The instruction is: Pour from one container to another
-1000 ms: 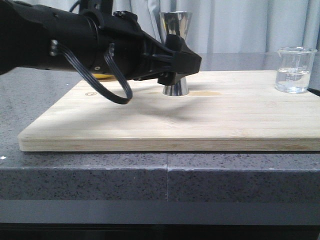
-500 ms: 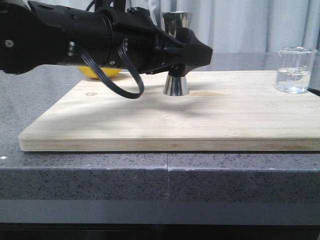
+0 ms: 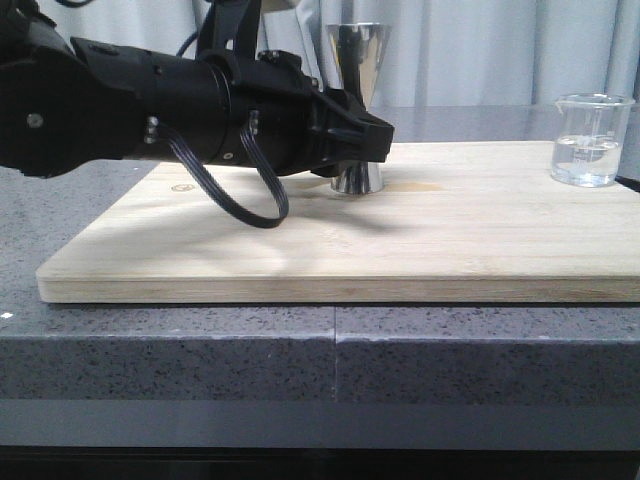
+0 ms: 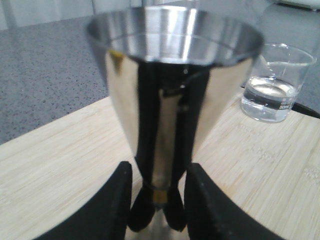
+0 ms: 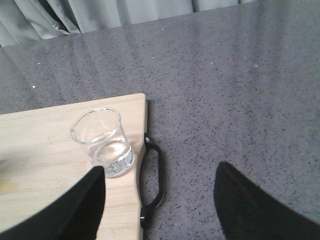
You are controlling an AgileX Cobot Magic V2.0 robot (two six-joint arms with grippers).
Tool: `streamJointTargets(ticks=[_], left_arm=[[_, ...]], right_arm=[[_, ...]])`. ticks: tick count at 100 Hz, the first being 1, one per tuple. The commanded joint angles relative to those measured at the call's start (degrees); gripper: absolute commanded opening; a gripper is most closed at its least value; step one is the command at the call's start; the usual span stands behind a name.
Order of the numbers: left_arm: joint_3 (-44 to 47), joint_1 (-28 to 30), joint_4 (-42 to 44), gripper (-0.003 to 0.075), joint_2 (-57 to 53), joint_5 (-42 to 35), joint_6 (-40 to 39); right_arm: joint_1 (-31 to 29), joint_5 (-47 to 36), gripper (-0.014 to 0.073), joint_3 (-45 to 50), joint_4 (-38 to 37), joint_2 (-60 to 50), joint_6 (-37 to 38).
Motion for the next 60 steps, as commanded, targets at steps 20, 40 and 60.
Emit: streamJointTargets(ticks=[20,40,60], left_arm=[[-1.5,0.0,-0.7,0.0185,-2.3,-6.0,-0.6],[-1.5,0.0,-0.7,0.0112,-2.3,-6.3,-0.6],[-1.5,0.0,-0.5,-0.002,-2.3,-7.5,-0.6]], right_arm=[[-0.3,-4.5,0.0423,-2.2,-0.4,0.2,-0.2],[-0.3,-4.5,0.0423,-2.2,-0.4,0.2,-0.2],[-0.3,-4.5,0.0423,-2.2,-1.1,0.2,-0.2]])
